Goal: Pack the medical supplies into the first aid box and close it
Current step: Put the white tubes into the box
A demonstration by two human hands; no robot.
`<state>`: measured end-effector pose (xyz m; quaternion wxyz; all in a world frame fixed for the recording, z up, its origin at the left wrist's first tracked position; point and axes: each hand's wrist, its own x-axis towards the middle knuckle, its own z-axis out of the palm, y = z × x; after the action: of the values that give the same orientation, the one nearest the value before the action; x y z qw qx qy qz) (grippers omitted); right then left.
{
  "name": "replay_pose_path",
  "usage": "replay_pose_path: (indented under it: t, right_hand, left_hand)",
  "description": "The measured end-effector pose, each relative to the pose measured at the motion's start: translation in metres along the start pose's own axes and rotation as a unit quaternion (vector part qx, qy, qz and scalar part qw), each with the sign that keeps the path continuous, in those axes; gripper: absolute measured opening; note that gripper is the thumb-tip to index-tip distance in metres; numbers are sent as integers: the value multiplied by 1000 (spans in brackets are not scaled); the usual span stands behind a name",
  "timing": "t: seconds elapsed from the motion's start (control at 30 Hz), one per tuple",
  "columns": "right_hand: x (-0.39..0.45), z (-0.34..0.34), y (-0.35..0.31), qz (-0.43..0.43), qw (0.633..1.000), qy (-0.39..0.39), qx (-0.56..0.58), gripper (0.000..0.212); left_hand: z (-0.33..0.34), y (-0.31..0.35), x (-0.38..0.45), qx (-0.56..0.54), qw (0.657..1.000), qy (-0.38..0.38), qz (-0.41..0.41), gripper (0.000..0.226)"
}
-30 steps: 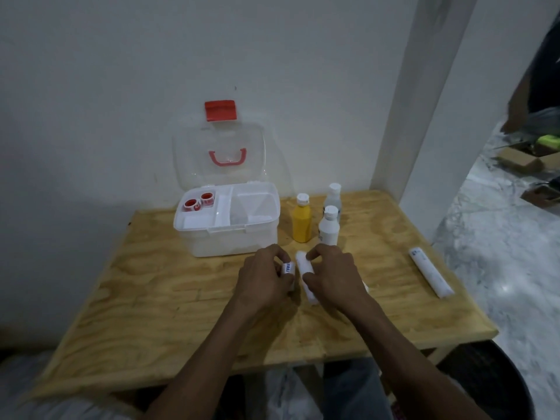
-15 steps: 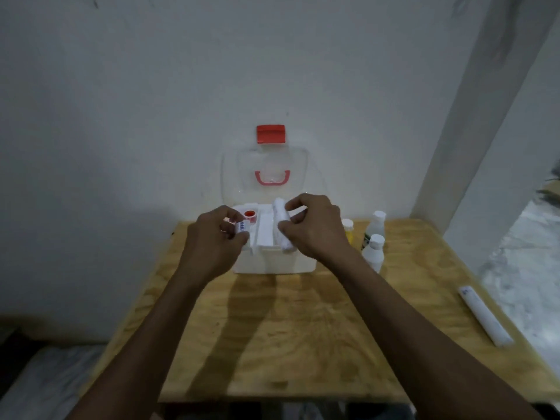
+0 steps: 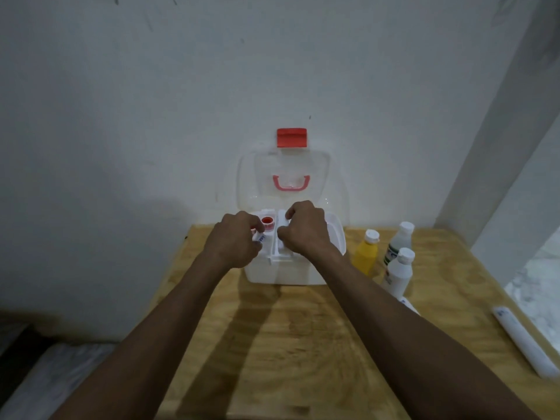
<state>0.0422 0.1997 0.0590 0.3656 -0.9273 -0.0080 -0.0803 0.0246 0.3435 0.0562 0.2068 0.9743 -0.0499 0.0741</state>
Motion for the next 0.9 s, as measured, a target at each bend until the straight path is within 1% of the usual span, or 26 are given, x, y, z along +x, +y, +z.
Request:
replay_pose_path:
  t: [0.1, 0.23, 0.33, 0.57, 0.77, 0.9]
  right_hand:
    - [1, 7, 0, -2, 1000, -5, -15, 38]
    - [2, 11, 3, -7, 1000, -3, -26, 32]
    - [1, 11, 3, -6, 1000, -3, -21, 29]
    - [-8, -2, 1, -21, 1000, -3, -14, 27]
    - [-31, -28, 11, -33, 999, 20, 3, 26]
    - [-54, -49, 29, -30, 999, 30, 18, 21]
  left_hand:
    - [4, 0, 2, 5, 1000, -3, -4, 32]
    - [7, -2, 2, -21, 1000, 3, 0, 24]
    - [7, -5, 1, -36, 999, 7, 0, 25]
    - [8, -6, -2, -22, 999, 23, 13, 31]
    - [6, 11, -22, -50, 993, 100, 48, 32]
    - [12, 37, -41, -73, 987, 123, 71, 29]
